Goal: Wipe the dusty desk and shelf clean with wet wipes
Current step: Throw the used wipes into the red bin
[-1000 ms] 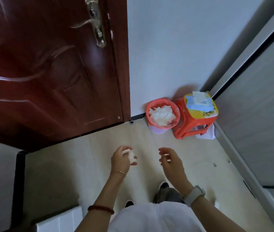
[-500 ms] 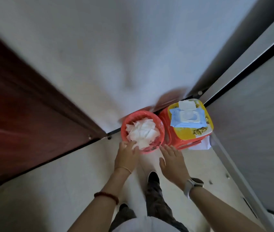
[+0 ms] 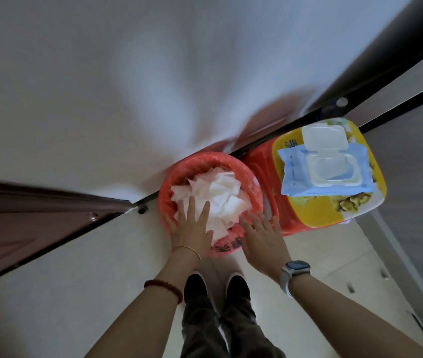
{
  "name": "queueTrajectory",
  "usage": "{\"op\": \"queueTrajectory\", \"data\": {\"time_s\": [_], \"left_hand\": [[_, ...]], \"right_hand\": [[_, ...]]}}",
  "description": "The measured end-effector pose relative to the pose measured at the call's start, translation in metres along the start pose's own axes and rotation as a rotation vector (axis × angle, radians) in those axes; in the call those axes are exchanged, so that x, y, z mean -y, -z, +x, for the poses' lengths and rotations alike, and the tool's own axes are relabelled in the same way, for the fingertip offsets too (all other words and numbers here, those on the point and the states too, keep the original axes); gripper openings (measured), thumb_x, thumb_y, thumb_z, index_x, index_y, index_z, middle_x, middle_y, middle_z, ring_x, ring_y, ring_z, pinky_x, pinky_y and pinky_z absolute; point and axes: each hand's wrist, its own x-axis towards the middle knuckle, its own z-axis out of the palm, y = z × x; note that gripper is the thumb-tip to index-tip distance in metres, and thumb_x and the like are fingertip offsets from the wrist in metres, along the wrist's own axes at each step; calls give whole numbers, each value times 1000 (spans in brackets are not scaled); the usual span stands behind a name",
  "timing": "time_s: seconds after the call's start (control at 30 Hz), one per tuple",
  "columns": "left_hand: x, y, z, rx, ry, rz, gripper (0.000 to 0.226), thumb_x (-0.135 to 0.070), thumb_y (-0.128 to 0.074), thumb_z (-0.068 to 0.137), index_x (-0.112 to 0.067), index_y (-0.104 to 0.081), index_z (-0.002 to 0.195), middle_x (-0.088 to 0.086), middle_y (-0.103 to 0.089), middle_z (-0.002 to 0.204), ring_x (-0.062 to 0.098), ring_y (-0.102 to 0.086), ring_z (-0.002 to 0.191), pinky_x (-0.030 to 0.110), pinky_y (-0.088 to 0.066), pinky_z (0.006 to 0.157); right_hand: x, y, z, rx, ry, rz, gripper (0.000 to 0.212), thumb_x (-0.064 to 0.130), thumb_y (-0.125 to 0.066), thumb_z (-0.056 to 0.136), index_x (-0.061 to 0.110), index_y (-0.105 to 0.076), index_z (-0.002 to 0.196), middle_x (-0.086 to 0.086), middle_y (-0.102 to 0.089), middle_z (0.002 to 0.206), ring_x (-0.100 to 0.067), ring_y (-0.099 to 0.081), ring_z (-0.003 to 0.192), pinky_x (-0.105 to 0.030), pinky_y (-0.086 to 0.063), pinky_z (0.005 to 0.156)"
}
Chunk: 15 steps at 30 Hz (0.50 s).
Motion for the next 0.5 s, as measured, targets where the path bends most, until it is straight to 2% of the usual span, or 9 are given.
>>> {"op": "queueTrajectory", "data": {"time_s": [0.13,0.23,0.33,0.4,0.5], "left_hand": [[21,27,-24,-72,54,25,64,-41,-40,90,-31,-6,143,3,3,155,28,9,141,63,0,108],[34,80,-66,-205,120,-51,59,-37,-39,91,-28,-11,143,4,-6,154,27,-3,141,59,-6,110],[53,143,-131,-379,180,-138,49,-35,-39,92,-24,-28,139,4,-22,152,24,-17,139,53,-14,110],[72,180,-180,-571,225,-186,46,-38,-36,87,-20,-49,127,8,-45,139,25,-41,127,55,-32,102],[107,224,-269,-754,287,-255,48,-38,-34,81,-14,-59,115,10,-61,120,29,-57,110,53,-46,86]], "right_hand": [[22,29,-2,-24,-63,105,59,18,-73,66,8,-55,121,-22,-54,128,-42,-52,115,-66,-41,83],[49,82,-13,-103,-65,188,48,27,-48,77,8,-55,121,-21,-55,127,-43,-51,116,-67,-40,85],[87,156,-29,-189,37,246,50,32,-34,79,9,-59,116,-17,-61,121,-39,-55,114,-63,-41,87],[117,206,-43,-247,145,286,48,31,-34,80,9,-58,116,-15,-61,121,-38,-53,116,-62,-40,92],[173,278,-71,-326,373,304,43,28,-34,82,10,-61,111,-11,-64,114,-35,-55,114,-60,-39,94]]}}
